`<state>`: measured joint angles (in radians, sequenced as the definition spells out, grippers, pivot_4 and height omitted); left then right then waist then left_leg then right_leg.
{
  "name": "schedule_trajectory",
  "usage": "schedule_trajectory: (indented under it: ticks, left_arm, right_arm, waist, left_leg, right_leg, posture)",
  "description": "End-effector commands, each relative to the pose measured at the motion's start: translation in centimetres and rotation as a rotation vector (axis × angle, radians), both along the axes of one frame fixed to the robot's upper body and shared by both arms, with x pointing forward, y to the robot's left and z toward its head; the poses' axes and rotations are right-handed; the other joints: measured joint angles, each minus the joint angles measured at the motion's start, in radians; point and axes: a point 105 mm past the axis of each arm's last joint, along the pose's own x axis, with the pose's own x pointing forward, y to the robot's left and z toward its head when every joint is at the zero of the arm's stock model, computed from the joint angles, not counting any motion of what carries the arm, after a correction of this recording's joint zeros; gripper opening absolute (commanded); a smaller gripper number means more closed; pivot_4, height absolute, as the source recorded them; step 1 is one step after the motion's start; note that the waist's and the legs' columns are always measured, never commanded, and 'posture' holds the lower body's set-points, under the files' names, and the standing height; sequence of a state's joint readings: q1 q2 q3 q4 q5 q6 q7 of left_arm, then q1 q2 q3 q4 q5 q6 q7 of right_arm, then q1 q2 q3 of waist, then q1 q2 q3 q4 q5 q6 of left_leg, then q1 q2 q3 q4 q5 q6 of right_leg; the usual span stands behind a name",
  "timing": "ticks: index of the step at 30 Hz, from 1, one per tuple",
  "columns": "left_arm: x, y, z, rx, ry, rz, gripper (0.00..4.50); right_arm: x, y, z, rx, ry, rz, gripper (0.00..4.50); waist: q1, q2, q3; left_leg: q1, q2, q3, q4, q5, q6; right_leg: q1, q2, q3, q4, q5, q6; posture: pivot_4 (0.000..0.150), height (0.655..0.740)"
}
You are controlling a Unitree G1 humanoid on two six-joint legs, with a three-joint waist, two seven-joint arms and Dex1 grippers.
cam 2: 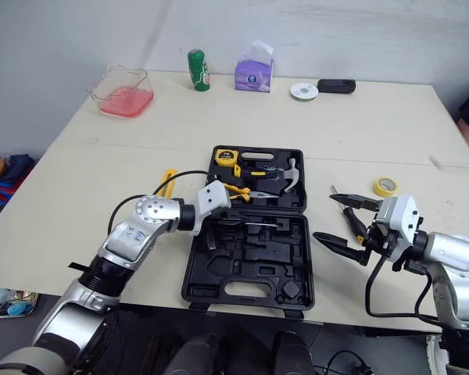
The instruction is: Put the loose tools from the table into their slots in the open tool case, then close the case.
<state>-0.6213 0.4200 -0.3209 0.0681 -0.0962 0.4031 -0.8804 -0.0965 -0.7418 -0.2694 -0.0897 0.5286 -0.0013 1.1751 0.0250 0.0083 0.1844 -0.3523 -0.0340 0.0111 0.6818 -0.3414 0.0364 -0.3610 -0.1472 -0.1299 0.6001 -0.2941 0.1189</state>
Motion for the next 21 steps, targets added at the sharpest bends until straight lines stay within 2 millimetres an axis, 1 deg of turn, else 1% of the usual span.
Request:
schedule_trajectory:
  ticks: [1,2,3,5,6,8,10,11,15,16,17,18,21]
  left_arm:
    - [-0.6,1.0,5.0,-0.154,-0.130,-0.059,0.10]
    - [-1.4,1.7,6.5,-0.220,-0.132,-0.093,0.10]
    - [-2.2,2.6,7.5,-0.268,-0.126,-0.126,0.10]
    - [-3.2,3.9,8.2,-0.310,-0.118,-0.159,0.10]
    - [-3.0,5.0,8.1,-0.323,-0.107,-0.125,0.36]
    - [-2.8,8.1,7.5,-0.306,-0.103,-0.033,0.92]
    - [-3.2,12.4,6.0,-0.209,-0.087,0.095,1.84]
    - [-3.5,13.9,5.5,-0.172,-0.074,0.136,2.30]
    - [-4.0,20.9,6.5,-0.148,-0.154,0.393,4.19]
    - [-4.3,22.0,6.5,-0.142,-0.157,0.428,4.43]
    - [-4.6,23.9,6.2,-0.129,-0.169,0.498,4.43]
    - [-4.9,25.1,6.1,-0.121,-0.179,0.545,4.43]
    - [-6.1,29.9,5.4,-0.162,-0.205,0.764,4.43]
  right_arm:
    - [-0.3,-0.8,1.1,-0.001,-0.046,-0.015,4.50]
    - [-0.3,-1.4,1.1,-0.008,-0.045,-0.034,4.50]
    - [-0.4,-2.0,1.1,-0.008,-0.046,-0.054,4.50]
    - [-0.4,-2.7,1.1,-0.001,-0.051,-0.080,4.50]
    - [-0.2,-3.4,1.2,0.020,-0.073,-0.115,4.50]
    - [-0.3,-5.0,0.6,0.005,-0.091,-0.180,4.50]
    - [-0.6,-7.1,0.3,-0.023,-0.111,-0.261,4.50]
    - [-0.8,-7.8,0.2,-0.035,-0.122,-0.287,4.50]
    - [-1.5,-11.2,0.5,-0.068,-0.178,-0.435,4.50]
    - [-1.6,-11.8,0.4,-0.078,-0.184,-0.458,4.50]
    - [-2.0,-13.1,0.1,-0.095,-0.190,-0.509,4.50]
    - [-2.3,-14.0,-0.1,-0.106,-0.196,-0.544,4.50]
    - [-3.9,-17.8,-1.1,-0.089,-0.191,-0.725,4.50]
  waist:
    - [0.000,0.000,0.003]
    - [0.000,0.000,0.004]
    - [0.000,0.000,0.004]
    - [0.000,0.000,0.004]
    - [0.000,0.001,0.004]
    - [-0.002,0.001,0.004]
    - [-0.004,0.002,0.005]
    - [-0.006,0.002,0.006]
    - [-0.002,0.002,0.009]
    - [-0.001,0.002,0.009]
    - [-0.001,0.003,0.009]
    - [0.000,0.003,0.009]
    - [-0.001,0.003,0.009]
  left_leg:
    - [-0.001,0.000,0.000,0.000,0.000,0.000]
    - [-0.002,0.000,0.000,0.000,0.000,0.000]
    - [-0.003,0.000,0.000,0.000,0.000,0.000]
    - [-0.006,0.000,0.000,0.000,0.000,0.000]
    - [-0.006,0.000,0.000,0.000,0.000,0.000]
    - [-0.006,0.000,0.000,0.000,0.000,0.000]
    - [-0.004,0.000,0.001,0.000,0.000,0.000]
    - [-0.004,0.000,0.002,-0.001,0.000,0.000]
    - [-0.004,0.001,0.002,-0.002,0.000,0.000]
    - [-0.004,0.001,0.002,-0.001,0.000,0.000]
    - [-0.004,0.000,0.002,-0.002,0.000,0.001]
    - [-0.004,0.001,0.002,-0.002,-0.001,0.001]
    - [-0.003,0.001,0.002,-0.007,-0.001,0.000]
  right_leg:
    - [-0.001,0.000,0.000,0.000,0.000,0.000]
    - [-0.002,0.000,0.000,0.000,0.000,0.000]
    - [-0.004,0.000,0.000,0.000,0.000,0.000]
    - [-0.007,-0.001,0.000,0.000,0.000,0.000]
    - [-0.006,0.000,0.000,0.000,0.000,0.000]
    - [-0.006,0.001,-0.001,0.000,0.000,0.000]
    - [-0.005,0.002,0.000,0.000,0.000,0.000]
    - [-0.005,0.002,0.000,0.000,0.000,0.000]
    - [-0.007,0.001,0.001,0.001,0.000,-0.001]
    - [-0.007,0.000,0.001,0.000,0.000,-0.001]
    - [-0.007,-0.001,0.002,-0.001,0.000,-0.001]
    - [-0.007,-0.002,0.002,-0.003,0.000,-0.001]
    - [-0.007,-0.002,0.002,-0.005,0.000,-0.001]
  posture:
    - [0.150,0.7400]
    - [0.150,0.7400]
    - [0.150,0.7400]
    - [0.150,0.7400]
    - [0.150,0.7400]
    - [0.150,0.7400]
    - [0.150,0.7400]
    - [0.150,0.7400]
    - [0.150,0.7400]
    - [0.150,0.7400]
    - [0.150,0.7400]
    - [0.150,0.7400]
    - [0.150,0.7400]
